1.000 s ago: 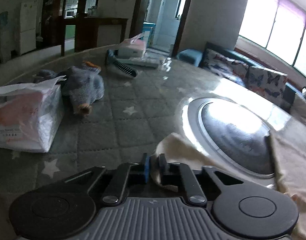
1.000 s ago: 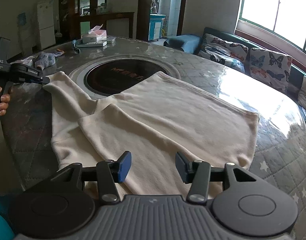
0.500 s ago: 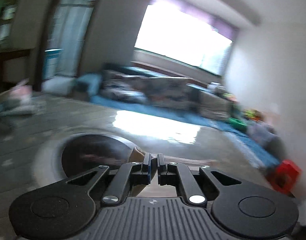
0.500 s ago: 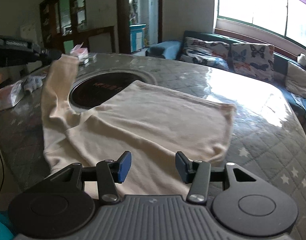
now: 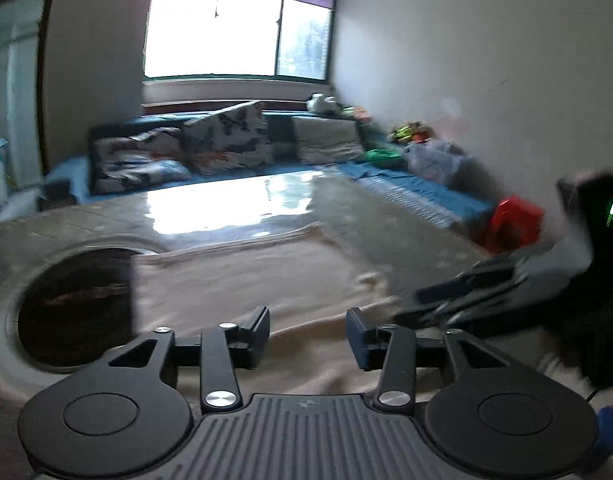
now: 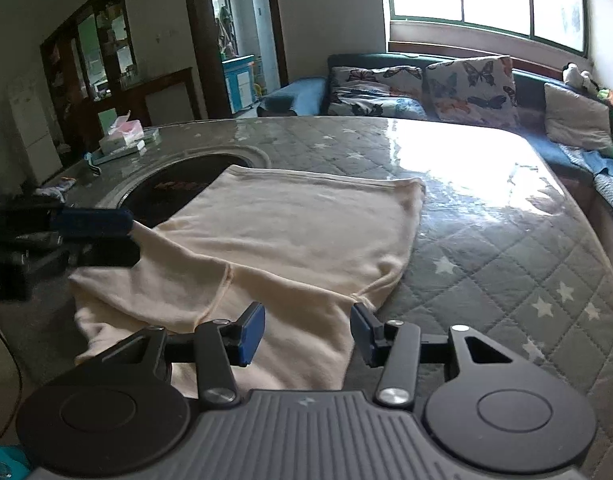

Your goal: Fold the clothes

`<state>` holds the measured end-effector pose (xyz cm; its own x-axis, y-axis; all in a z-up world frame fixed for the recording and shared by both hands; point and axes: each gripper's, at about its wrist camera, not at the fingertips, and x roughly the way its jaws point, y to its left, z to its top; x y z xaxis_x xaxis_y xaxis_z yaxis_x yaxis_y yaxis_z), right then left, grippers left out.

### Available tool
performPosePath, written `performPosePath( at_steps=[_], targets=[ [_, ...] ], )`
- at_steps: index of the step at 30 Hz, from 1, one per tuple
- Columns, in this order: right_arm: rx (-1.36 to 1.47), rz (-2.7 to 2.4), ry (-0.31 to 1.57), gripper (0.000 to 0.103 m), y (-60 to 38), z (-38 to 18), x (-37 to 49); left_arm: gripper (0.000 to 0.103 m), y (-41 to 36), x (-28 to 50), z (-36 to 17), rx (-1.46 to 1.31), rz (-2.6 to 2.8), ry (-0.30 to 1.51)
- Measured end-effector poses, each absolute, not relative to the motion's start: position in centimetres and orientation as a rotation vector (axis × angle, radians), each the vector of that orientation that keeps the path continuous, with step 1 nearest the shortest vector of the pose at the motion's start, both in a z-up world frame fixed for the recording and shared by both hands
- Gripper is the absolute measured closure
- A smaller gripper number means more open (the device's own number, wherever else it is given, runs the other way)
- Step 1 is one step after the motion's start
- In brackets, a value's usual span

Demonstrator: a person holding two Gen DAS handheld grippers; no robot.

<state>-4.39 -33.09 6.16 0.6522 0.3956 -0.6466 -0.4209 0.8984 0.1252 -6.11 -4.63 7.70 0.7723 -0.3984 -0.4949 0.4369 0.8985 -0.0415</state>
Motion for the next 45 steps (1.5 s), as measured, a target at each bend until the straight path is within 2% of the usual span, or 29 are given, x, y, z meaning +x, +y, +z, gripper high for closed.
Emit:
performPosePath(
  at_steps=[7, 12, 17, 19, 24, 32, 35, 45],
  targets=[
    [-0.038, 0.586, 0.779, 0.064, -29.5, 5.6, -3.1, 0.052, 1.6, -7.3, 5.3, 0.046, -0.276, 0.605],
    [-0.061, 0.646, 0.836, 0.069, -26.7, 4.7, -2.2, 0.05, 3.1, -8.1, 4.0, 0.052, -0.247, 0.631],
    [-0.09, 0.649, 0.869, 0.085, -25.2, 3.9, -2.4, 0.049, 3.3, -7.9, 3.1, 0.064, -0.25, 0.637],
    [-0.101, 0.634, 0.858, 0.098, -25.0, 4.1, -2.6, 0.049, 3.4, -7.9, 2.7, 0.066, -0.253, 0.645],
    [-0.129, 0.612, 0.779, 0.099, -25.3, 6.3, -3.4, 0.05, 3.2, -7.7, 2.2, 0.071, -0.253, 0.655],
    [-0.212, 0.553, 0.564, 0.099, -26.4, 12.6, -5.3, 0.05, 2.3, -7.5, 2.0, 0.126, -0.213, 0.63],
    [-0.24, 0.514, 0.529, 0.099, -27.2, 13.5, -6.2, 0.056, 2.1, -7.9, 2.0, 0.14, -0.217, 0.624],
    [-0.221, 0.432, 0.813, 0.095, -30.3, 6.4, -5.2, 0.055, 3.1, -9.1, 3.0, 0.127, -0.304, 0.648]
  ],
)
